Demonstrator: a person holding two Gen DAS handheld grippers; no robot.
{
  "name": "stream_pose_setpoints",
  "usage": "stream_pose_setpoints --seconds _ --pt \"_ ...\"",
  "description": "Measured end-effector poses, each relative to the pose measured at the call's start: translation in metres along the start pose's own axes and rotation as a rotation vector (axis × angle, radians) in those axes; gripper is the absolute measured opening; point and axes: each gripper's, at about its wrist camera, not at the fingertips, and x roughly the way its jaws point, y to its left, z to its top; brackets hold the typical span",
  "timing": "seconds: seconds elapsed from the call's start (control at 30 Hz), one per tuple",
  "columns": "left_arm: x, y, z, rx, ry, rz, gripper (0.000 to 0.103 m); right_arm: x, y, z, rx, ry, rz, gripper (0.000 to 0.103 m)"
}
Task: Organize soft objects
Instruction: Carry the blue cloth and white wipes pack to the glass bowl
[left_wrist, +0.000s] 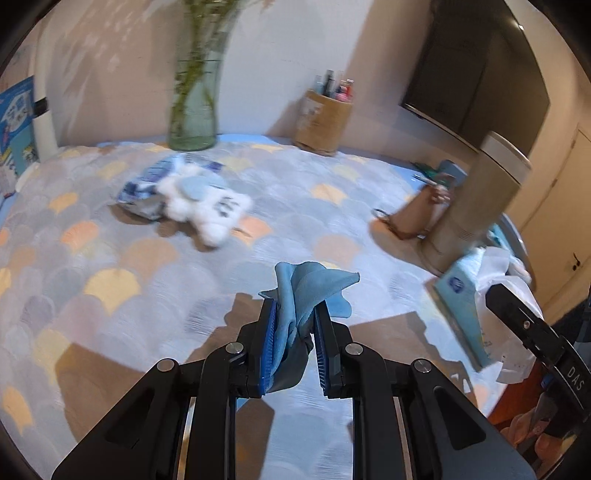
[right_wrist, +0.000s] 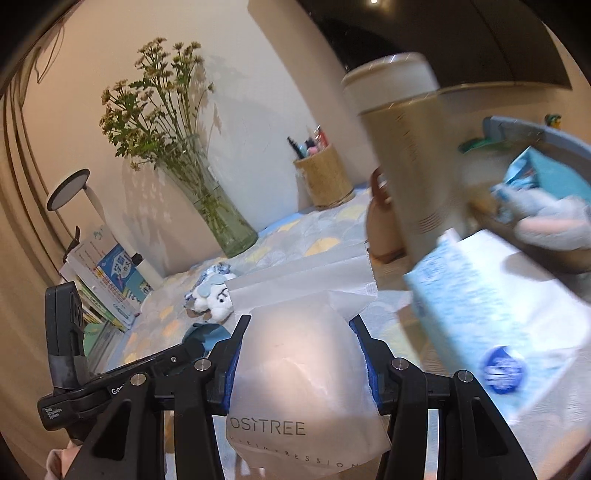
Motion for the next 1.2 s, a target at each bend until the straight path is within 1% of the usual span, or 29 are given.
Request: stream_pose_setpoints --seconds 0.07,0.2,0.37,0.5,0.73,0.83,0.9,1.0,1.13,1.2 --pt "0.002 -0.013 -0.004 0.020 0.002 -0.006 0.017 -0.010 -0.005 0.001 -0.006 -0.012 -0.021 0.050" --pt "0.008 -0.043 -0.008 0.062 0.014 -0.048 0.017 -0.027 -0.023 0.005 0.029 -0.032 -0.028 0.050" --pt "0.005 -0.079 -0.008 0.112 -0.004 -0.108 0.017 -0.050 -0.049 0.016 0.060 -0.074 -0.084 0.050" --pt "0.002 -0.112 -0.001 0.159 -0.018 -0.179 0.017 -0.065 -0.077 0.025 0.116 -0.103 -0.106 0.050" --pt "0.000 -0.171 0.012 0.250 -0.041 -0.275 0.017 -0.089 -0.125 0.046 0.195 -0.155 -0.169 0.050" --pt "0.004 -0.200 0.018 0.293 -0.043 -0.321 0.017 -0.093 -0.143 0.058 0.217 -0.168 -0.204 0.050" --pt "0.011 -0.219 0.024 0.316 -0.048 -0.345 0.017 -0.095 -0.156 0.072 0.231 -0.180 -0.224 0.050" --pt "0.020 -0.242 0.034 0.332 -0.079 -0.351 0.017 -0.096 -0.169 0.096 0.224 -0.197 -0.261 0.050" --pt "0.038 -0.271 0.055 0.329 -0.137 -0.305 0.017 -0.091 -0.185 0.135 0.197 -0.206 -0.330 0.050" --pt "0.047 -0.283 0.065 0.323 -0.171 -0.274 0.017 -0.085 -0.196 0.154 0.206 -0.207 -0.341 0.050"
